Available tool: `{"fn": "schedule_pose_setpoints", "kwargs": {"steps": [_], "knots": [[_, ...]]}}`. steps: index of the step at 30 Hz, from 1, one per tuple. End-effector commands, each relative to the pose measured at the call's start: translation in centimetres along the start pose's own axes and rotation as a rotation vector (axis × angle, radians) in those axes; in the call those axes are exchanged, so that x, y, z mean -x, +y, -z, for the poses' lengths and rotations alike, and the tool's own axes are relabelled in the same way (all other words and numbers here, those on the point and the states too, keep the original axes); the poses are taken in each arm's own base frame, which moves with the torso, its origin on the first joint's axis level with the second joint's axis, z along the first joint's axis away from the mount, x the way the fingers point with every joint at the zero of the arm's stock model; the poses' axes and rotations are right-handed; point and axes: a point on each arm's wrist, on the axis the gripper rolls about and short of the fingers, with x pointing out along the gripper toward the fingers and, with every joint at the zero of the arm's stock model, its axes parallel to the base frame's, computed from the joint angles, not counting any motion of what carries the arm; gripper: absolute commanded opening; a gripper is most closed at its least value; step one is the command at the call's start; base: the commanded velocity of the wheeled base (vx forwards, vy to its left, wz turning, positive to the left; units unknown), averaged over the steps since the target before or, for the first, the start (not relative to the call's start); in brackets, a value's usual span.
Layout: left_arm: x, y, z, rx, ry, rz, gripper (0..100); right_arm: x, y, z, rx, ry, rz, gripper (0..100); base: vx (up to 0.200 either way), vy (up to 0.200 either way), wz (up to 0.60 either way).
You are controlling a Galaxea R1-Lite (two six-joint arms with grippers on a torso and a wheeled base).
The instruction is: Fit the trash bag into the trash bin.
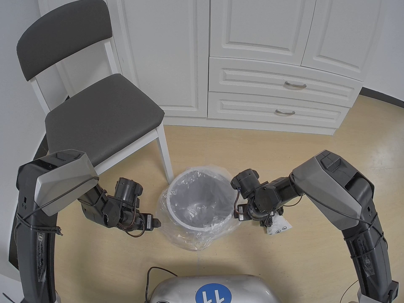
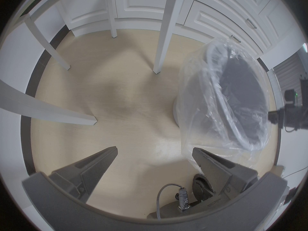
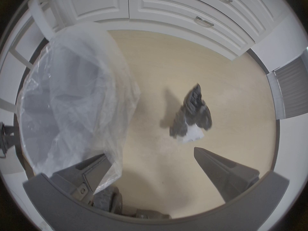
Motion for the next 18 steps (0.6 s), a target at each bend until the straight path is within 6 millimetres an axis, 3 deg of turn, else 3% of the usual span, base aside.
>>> {"fn": "schedule_pose_setpoints", "kwargs": {"steps": [1, 7, 18], "knots": [[-0.2, 0.0, -0.5, 0.003, -0.016, 0.0, 100, -4.2, -1.1, -2.3, -0.012, -0.04, -0.011, 100, 0.0, 0.0, 0.0], [-0.5, 0.0, -0.5, 0.006, -0.016, -0.001, 100, -5.6, -2.5, -4.3, -0.045, -0.092, -0.023, 100, 0.0, 0.0, 0.0], [-0.7, 0.0, -0.5, 0.006, -0.015, -0.003, 100, -7.1, -3.7, -4.3, -0.081, -0.054, -0.122, 100, 0.0, 0.0, 0.0]]}}
